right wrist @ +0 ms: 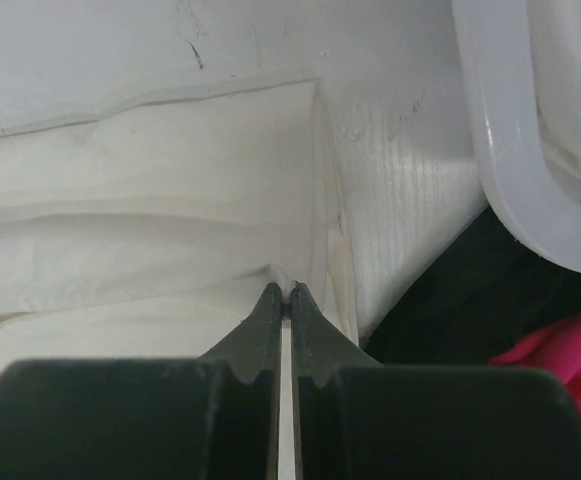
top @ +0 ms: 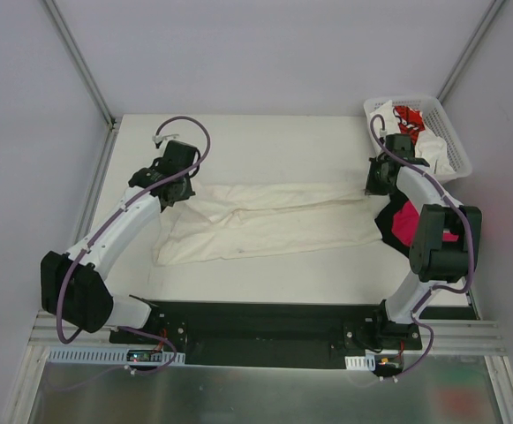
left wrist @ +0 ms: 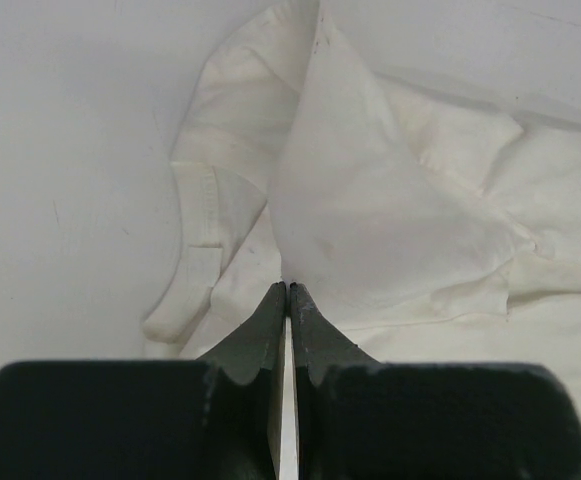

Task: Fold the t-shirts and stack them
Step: Fold the other side of the tshirt into a rectangle

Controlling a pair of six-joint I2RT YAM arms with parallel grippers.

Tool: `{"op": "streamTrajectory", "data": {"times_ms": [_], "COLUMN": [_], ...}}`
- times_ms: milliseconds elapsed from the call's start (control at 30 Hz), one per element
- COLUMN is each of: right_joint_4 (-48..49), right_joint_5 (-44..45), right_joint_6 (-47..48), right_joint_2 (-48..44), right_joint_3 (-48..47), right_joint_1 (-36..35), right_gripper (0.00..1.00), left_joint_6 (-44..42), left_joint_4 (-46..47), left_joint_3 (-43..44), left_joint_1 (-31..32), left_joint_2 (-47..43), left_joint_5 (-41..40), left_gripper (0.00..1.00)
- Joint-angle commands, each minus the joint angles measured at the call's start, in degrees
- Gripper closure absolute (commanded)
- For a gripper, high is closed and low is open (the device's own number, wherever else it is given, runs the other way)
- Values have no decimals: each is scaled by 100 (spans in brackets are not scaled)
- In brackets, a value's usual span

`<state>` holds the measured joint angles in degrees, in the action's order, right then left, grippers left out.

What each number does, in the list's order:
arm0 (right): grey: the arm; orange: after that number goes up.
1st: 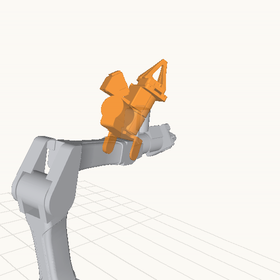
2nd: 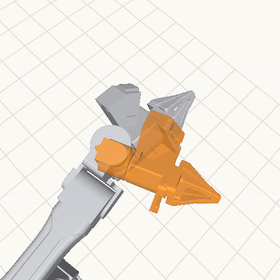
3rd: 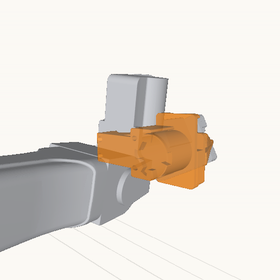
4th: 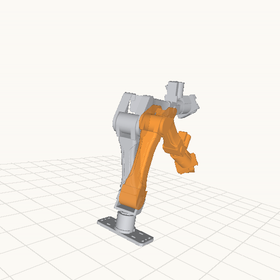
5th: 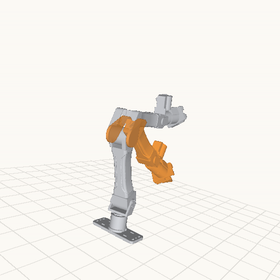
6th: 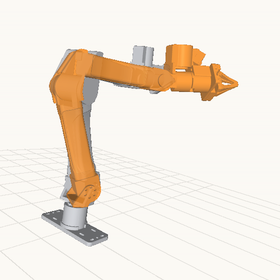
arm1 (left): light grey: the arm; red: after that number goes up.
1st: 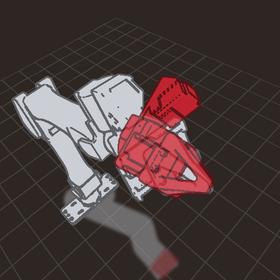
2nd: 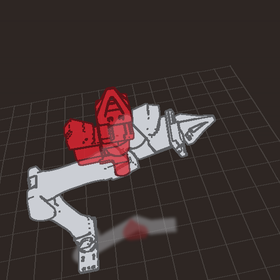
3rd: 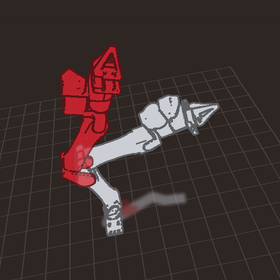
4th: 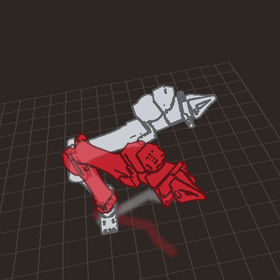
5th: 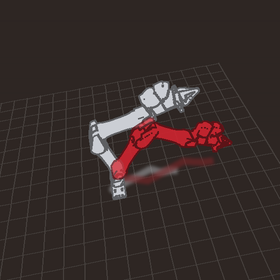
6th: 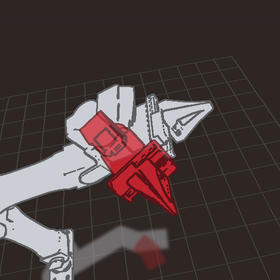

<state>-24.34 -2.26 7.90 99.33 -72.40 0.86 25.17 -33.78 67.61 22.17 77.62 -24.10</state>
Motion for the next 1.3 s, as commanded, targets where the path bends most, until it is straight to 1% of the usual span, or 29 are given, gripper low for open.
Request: {"op": "streamTrajectory", "data": {"times_ms": [0, 300, 1100, 1167, 1267], "right_joint_4": [-88, -124, -185, -185, -203], "right_joint_5": [130, 165, 191, 365, 376], "right_joint_6": [-34, -25, -34, -34, -34], "right_joint_2": [-247, -230, -291, -309, -318], "right_joint_3": [7, 42, 262, 279, 305], "right_joint_1": [-42, -34, -69, -69, -69], "right_gripper": [99, 99, 99, 99, 99], "left_joint_6": [190, 59, -29, -21, -12], "left_joint_4": [-23, -41, -261, -269, -305], "left_joint_3": [-29, 120, 138, 120, 103], "left_joint_1": [50, 50, 50, 50, 50], "left_joint_2": [-2, -72, -423, -467, -503], "left_joint_5": [-60, -95, -139, -139, -130], "left_gripper": [100, 100, 100, 100, 100]}}
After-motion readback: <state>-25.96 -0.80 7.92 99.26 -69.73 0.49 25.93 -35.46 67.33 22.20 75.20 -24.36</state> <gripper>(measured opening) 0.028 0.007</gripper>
